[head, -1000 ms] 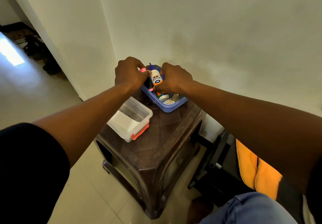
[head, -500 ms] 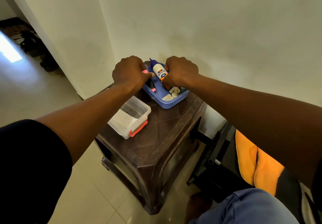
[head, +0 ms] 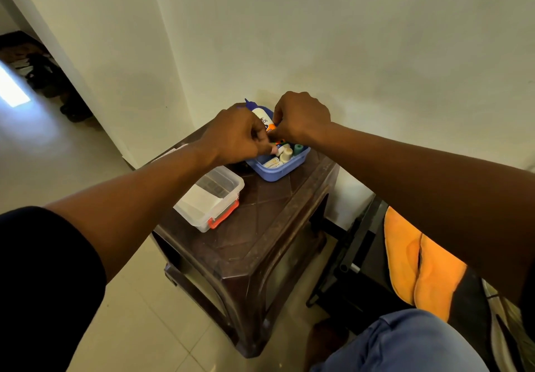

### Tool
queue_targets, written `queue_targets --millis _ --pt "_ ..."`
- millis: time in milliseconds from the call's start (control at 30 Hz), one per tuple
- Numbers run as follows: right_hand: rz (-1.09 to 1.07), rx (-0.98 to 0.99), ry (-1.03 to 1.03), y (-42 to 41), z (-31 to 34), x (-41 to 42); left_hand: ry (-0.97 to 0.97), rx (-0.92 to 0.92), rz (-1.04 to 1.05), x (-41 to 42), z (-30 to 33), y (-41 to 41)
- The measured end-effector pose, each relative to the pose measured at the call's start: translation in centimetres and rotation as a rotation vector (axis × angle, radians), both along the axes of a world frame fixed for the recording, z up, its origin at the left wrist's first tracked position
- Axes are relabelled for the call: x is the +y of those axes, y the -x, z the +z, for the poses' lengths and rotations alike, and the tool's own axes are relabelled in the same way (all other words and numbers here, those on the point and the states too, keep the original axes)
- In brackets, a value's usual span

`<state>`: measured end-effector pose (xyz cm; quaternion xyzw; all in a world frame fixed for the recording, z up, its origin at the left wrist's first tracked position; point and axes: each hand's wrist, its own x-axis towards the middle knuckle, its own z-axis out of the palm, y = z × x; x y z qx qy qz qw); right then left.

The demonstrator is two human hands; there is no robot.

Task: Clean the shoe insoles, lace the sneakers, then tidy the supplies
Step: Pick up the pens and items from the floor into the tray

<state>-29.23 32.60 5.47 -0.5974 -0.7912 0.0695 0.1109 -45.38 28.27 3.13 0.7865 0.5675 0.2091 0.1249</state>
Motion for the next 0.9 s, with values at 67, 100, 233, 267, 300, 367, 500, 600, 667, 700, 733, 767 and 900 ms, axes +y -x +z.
queue_targets --millis 67,100,233,267,300,367,500,600,667,700,733,767,900 --pt "0.023 -0.006 -0.018 -0.2 0.1 0.0 0.014 0.013 -0.051 -0.1 -0.2 -0.4" --pt "0.033 -0.007 -0.016 -0.3 0.2 0.0 0.007 0.006 -0.059 -0.2 -0.2 -0.7" --pt "0.033 0.033 0.039 -1.5 0.6 0.5 0.01 -0.046 -0.086 -0.4 -0.3 -1.5" --pt "0.026 0.065 0.059 -2.0 0.7 0.7 0.016 -0.055 -0.094 -0.4 -0.4 -1.7" --pt "0.024 0.107 0.08 -2.3 0.8 0.9 0.017 -0.058 -0.097 -0.5 -0.4 -1.9" --pt "0.025 0.196 0.121 -2.9 0.9 1.1 0.018 -0.051 -0.103 -0.7 -0.5 -2.5" --pt "0.017 0.298 0.19 -3.2 0.8 1.3 0.016 -0.043 -0.093 -0.9 -0.5 -3.4" --pt "0.029 0.312 0.216 -3.2 0.4 1.3 0.032 -0.104 -0.095 -1.0 -0.3 -3.1" --pt "0.03 0.311 0.218 -3.2 0.1 1.3 0.066 -0.2 -0.093 -1.0 -0.1 -2.5" --pt "0.028 0.31 0.217 -3.2 0.0 1.2 0.072 -0.237 -0.087 -1.0 0.1 -2.2" --pt "0.027 0.306 0.213 -3.1 -0.1 1.2 0.063 -0.256 -0.082 -0.9 0.3 -1.9" --pt "0.027 0.297 0.205 -3.1 -0.2 1.1 0.05 -0.264 -0.077 -0.8 0.5 -1.5" --pt "0.032 0.271 0.174 -3.0 -0.5 1.0 -0.023 -0.19 -0.01 0.2 1.3 0.0"
